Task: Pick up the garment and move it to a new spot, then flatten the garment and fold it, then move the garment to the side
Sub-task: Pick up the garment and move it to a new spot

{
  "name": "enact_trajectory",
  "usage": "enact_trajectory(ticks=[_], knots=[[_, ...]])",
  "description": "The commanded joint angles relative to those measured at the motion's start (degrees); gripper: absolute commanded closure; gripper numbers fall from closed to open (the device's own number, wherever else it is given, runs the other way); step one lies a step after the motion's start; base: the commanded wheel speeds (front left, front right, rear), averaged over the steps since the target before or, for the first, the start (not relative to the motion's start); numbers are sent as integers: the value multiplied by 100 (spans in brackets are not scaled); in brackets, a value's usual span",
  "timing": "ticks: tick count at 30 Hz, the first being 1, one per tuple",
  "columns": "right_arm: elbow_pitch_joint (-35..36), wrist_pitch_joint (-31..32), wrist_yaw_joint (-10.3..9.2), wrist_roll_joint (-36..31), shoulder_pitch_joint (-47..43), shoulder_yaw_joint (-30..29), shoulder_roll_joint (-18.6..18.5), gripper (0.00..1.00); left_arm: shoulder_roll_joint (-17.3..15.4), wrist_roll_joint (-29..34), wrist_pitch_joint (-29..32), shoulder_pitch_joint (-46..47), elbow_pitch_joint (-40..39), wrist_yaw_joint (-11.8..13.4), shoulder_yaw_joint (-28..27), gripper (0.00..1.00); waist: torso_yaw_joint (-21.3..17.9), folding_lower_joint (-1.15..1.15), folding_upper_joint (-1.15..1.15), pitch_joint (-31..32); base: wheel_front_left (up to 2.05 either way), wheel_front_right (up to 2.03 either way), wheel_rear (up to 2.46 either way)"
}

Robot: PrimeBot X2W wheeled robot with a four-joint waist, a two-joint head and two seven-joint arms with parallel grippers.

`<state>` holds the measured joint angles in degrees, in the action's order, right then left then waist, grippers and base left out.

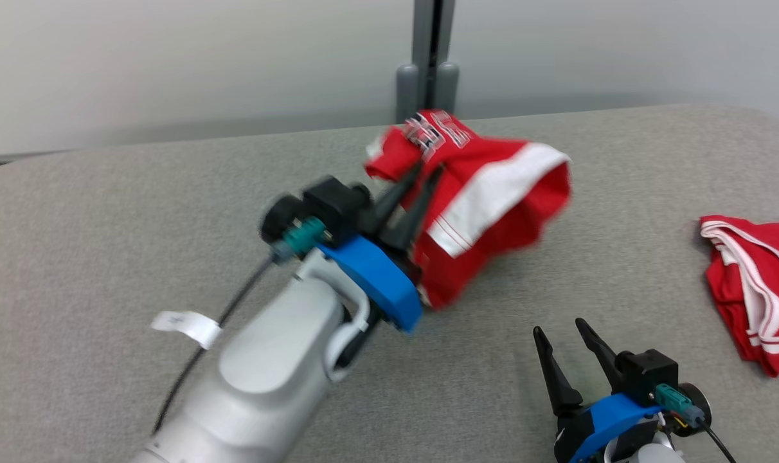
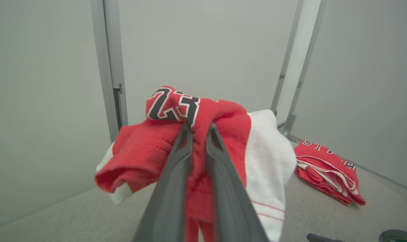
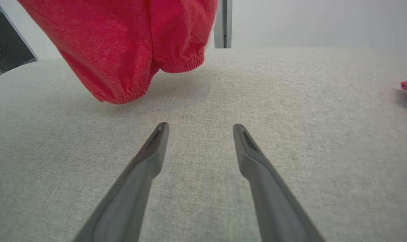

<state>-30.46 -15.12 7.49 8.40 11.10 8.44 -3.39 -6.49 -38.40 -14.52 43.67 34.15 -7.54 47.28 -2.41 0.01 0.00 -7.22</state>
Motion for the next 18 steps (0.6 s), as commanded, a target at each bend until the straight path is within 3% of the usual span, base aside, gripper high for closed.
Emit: enact_trajectory(ticks=[1, 6, 7, 9, 18], knots=[[-3, 1, 0, -42, -109, -41, 23, 0, 84, -81, -44, -140, 75, 12, 144, 100, -192, -1, 0, 137, 0, 0, 0], [-14, 0, 0, -18, -166, -93, 39, 0, 258, -210, -65, -609, 571, 12, 480, 100, -292, -1, 0, 175, 0, 0, 0], [-11, 0, 0, -8, -183, -105, 39, 0, 268, -171, -67, -697, 693, 11, 457, 84, -293, -1, 0, 184, 0, 0, 0], [-5, 0, 0, -3, -198, -127, 43, 0, 238, -92, -68, -936, 981, 46, 382, 0, -284, -1, 0, 211, 0, 0, 0], [102, 0, 0, 116, -317, -186, 43, 0, -343, 366, -71, -2234, 867, 643, -1024, 0, -171, -1, 0, 420, 0, 0, 0]])
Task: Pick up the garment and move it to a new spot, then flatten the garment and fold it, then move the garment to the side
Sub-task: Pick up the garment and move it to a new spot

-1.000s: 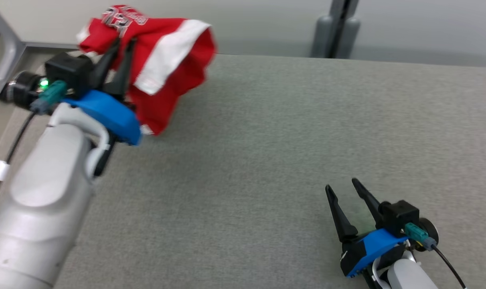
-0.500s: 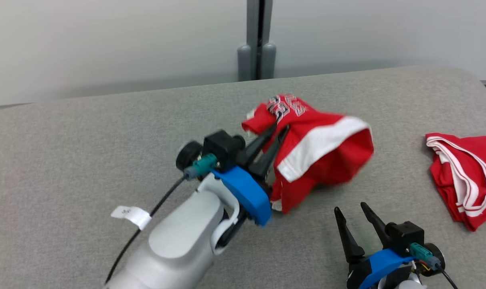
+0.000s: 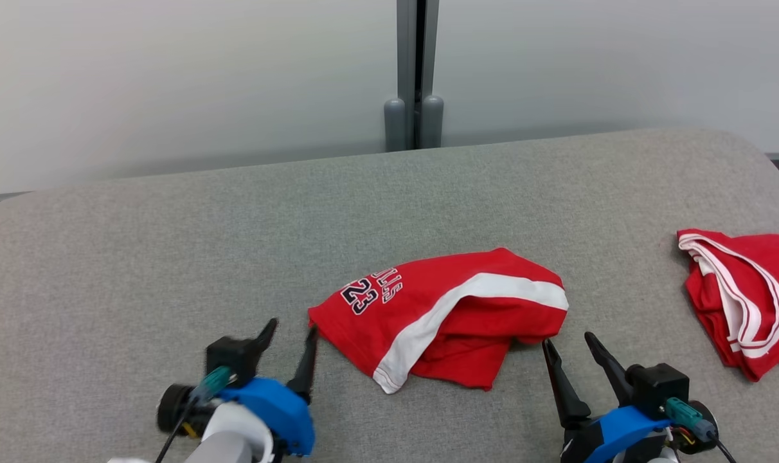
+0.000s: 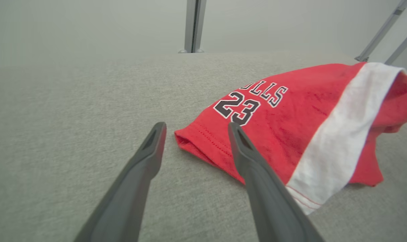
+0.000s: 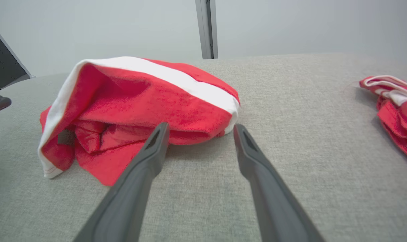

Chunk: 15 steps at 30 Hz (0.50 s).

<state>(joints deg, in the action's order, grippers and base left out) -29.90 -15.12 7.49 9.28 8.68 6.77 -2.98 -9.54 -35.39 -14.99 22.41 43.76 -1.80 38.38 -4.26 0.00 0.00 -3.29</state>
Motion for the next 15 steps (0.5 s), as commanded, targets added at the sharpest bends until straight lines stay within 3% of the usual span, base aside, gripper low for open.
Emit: enact_trajectory(ticks=[1, 8, 15], knots=[[62, 0, 0, 37, -100, -44, 2, 0, -75, 136, -23, -288, -208, 149, -333, 0, 33, 0, 0, 53, 0, 0, 0], [197, 1, -1, 90, -269, -173, 0, 0, -15, 776, -23, -1404, -1155, 482, -1509, 0, 102, 0, 0, 238, 0, 0, 0], [243, 1, 0, 149, -516, -356, 1, 0, 430, 1658, -24, -2265, -1880, 321, -2295, 0, 190, 0, 0, 434, 0, 0, 0]])
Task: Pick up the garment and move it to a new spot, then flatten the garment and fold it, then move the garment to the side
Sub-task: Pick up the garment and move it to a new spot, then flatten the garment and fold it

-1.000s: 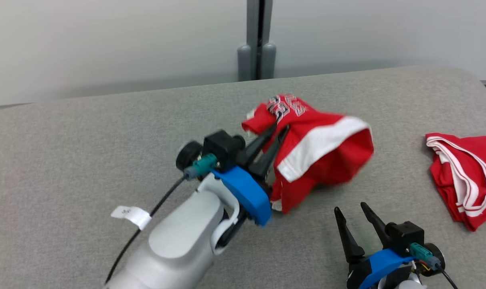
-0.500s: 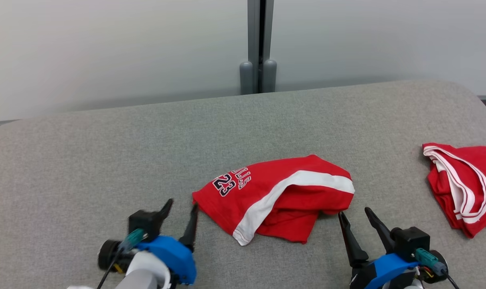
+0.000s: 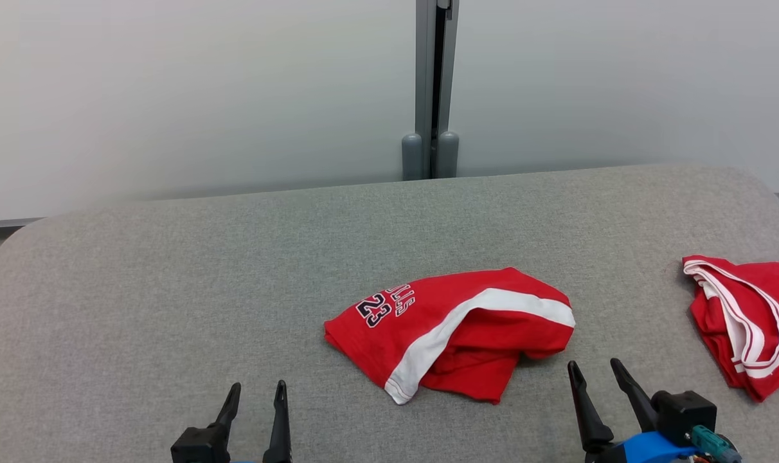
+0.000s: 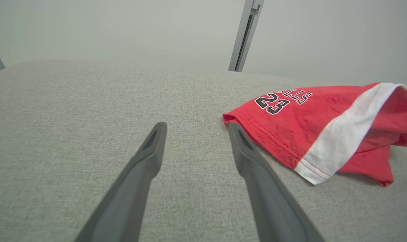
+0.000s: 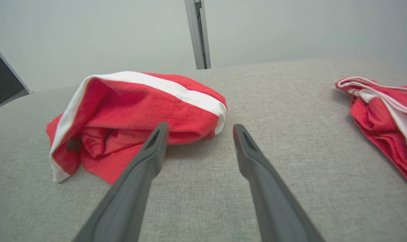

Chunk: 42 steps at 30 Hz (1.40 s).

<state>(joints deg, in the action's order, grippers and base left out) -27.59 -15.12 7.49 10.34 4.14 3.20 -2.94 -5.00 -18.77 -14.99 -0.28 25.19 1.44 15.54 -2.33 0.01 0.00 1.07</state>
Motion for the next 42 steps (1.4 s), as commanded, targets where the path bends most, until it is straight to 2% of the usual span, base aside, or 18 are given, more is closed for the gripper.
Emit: enact_trajectory(ticks=[1, 7, 11, 16, 18, 22, 26, 34, 35, 36, 37, 42], knots=[[6, 0, 0, 31, -92, -23, -2, 0, 26, 82, -24, -44, -55, -41, -71, 0, 9, -1, 0, 15, 0, 0, 0], [-16, 0, 0, 34, -133, -63, -3, 0, 176, 401, -24, -154, -61, -249, -281, 0, 28, -1, 0, 45, 0, 0, 0], [-22, 0, 0, 50, -96, -28, -3, 0, 206, 551, -25, -70, 8, -426, -210, 0, 26, -1, 0, -9, 0, 0, 0], [-57, 0, 0, 59, -45, 51, -4, 0, 208, 332, -25, 187, 94, -654, 551, 0, -26, -1, 0, -190, 0, 0, 0], [-57, 0, 0, 42, 54, 92, -4, 0, 210, 189, -24, 364, 246, -685, 1105, 0, -115, -1, 0, -371, 0, 0, 0], [-59, 0, 0, -35, 196, 96, -1, 0, 210, -47, -25, 700, 569, -600, 1650, 0, -261, -1, 0, -620, 0, 0, 0], [-36, 0, 0, -93, 311, 65, -3, 0, 208, -206, -25, 1001, 736, -449, 1958, 0, -382, -1, 0, -838, 0, 0, 0], [-21, 0, 0, -112, 458, 131, -3, 0, 211, -195, -25, 1430, 1074, 116, 2124, 0, -551, -1, 0, -1074, 0, 0, 0], [-28, 0, 0, -107, 481, 135, -3, 0, 210, -215, -25, 1460, 1098, 159, 2120, 10, -561, -1, 0, -1083, 0, 0, 0], [-36, 0, 0, -99, 504, 142, -3, 0, 209, -216, -25, 1504, 1103, 193, 2108, 75, -569, -1, 0, -1087, 0, 0, 0], [-44, 0, 0, -89, 520, 145, -3, 0, 211, -206, -25, 1532, 1089, 213, 2103, 100, -573, -1, 0, -1089, 0, 0, 0], [-96, 0, 0, -28, 506, 135, -3, 0, 207, 2, -25, 1548, 746, 341, 1780, 100, -538, -1, 0, -964, 0, 0, 0]])
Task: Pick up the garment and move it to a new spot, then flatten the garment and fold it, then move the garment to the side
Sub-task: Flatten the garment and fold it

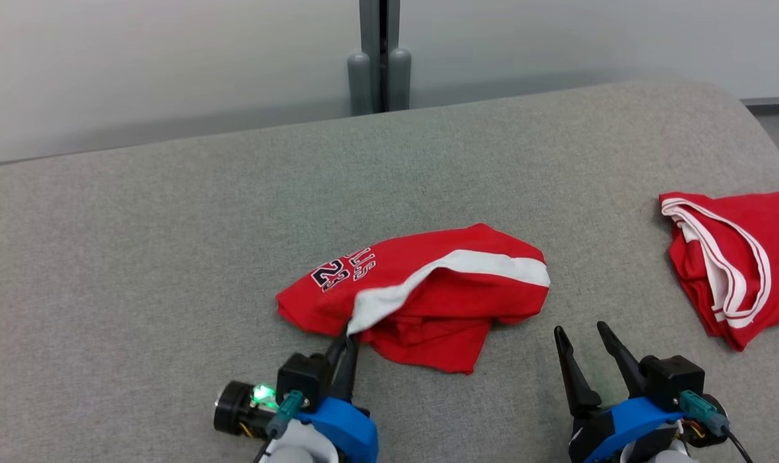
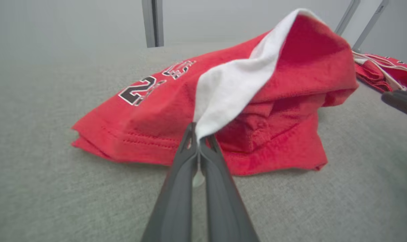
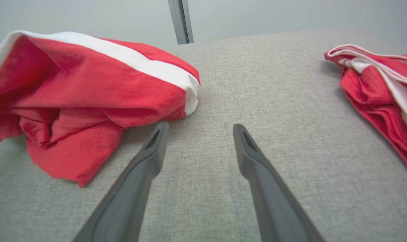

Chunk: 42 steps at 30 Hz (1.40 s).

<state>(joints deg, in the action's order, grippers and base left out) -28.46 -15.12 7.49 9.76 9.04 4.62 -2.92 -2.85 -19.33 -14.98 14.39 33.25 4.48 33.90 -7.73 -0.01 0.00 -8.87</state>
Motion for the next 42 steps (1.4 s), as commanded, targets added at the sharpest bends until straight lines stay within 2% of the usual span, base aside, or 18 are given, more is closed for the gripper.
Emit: enact_trajectory(ticks=[1, 6, 8, 13, 15, 18, 19, 23, 25, 29, 34, 39, 40, 41, 42], knots=[[-25, 0, 0, 51, -15, -19, -5, 0, -6, 158, -26, 84, -173, 47, -147, 100, 20, 1, 0, 86, 0, 0, 0], [-122, 0, 0, 168, -136, 41, -6, 0, -5, 668, -26, 394, -664, -196, -495, 100, 55, 1, 0, 357, 0, 0, 0], [-147, 0, 0, 193, -173, 80, -6, 0, -6, 822, -26, 677, -753, -384, -549, 100, 55, 1, 0, 440, 0, 0, 0], [-149, 0, 0, 249, -234, 181, -6, 0, -15, 1263, -26, 1959, -545, -922, -286, 100, -4, 1, 0, 498, 0, 0, 0], [-158, 1, 0, 284, -284, 208, -5, 0, -12, 1301, -26, 2453, -462, -1032, -92, 100, -40, 1, 0, 532, 0, 0, 0], [-221, 0, 0, 326, -355, 281, -6, 0, -6, 774, -25, 2914, -590, -1118, 320, 100, -109, 1, 0, 606, 0, 0, 0], [-251, 0, 0, 354, -377, 303, -6, 0, -5, 550, -26, 3029, -654, -1120, 428, 100, -130, 1, 0, 634, 0, 0, 0], [-288, 0, 0, 421, -440, 335, -6, 0, -6, -160, -26, 3261, -875, -768, 790, 100, -149, 1, 0, 732, 0, 0, 0], [-295, 0, 0, 452, -448, 330, -5, 0, -12, -259, -23, 3231, -717, -595, 919, 100, -122, 1, 0, 748, 0, 0, 0], [-234, 0, 0, 467, -409, 278, -6, 0, -83, -103, -21, 3057, -280, -454, 902, 100, -30, 1, 0, 715, 0, 0, 0], [-165, 0, 0, 455, -379, 175, -7, 0, -708, 124, -21, 2376, 300, -307, 677, 100, 139, 1, 0, 640, 0, 0, 0], [-159, 0, 0, 380, -463, 93, -5, 0, -1276, 150, -22, 1305, 711, -162, 460, 100, 279, 1, 0, 666, 0, 0, 0], [-158, 0, 0, 354, -477, 73, -6, 0, -1364, 142, -22, 1129, 776, -105, 393, 82, 306, 1, 0, 679, 0, 0, 0], [-148, 0, 0, 343, -489, 68, -5, 0, -1436, 135, -22, 937, 860, -49, 340, 38, 331, 1, 0, 698, 0, 0, 0], [-145, 0, 0, 320, -496, 59, -5, 0, -1461, 132, -23, 772, 905, 7, 273, 0, 355, 1, 0, 714, 0, 0, 0]])
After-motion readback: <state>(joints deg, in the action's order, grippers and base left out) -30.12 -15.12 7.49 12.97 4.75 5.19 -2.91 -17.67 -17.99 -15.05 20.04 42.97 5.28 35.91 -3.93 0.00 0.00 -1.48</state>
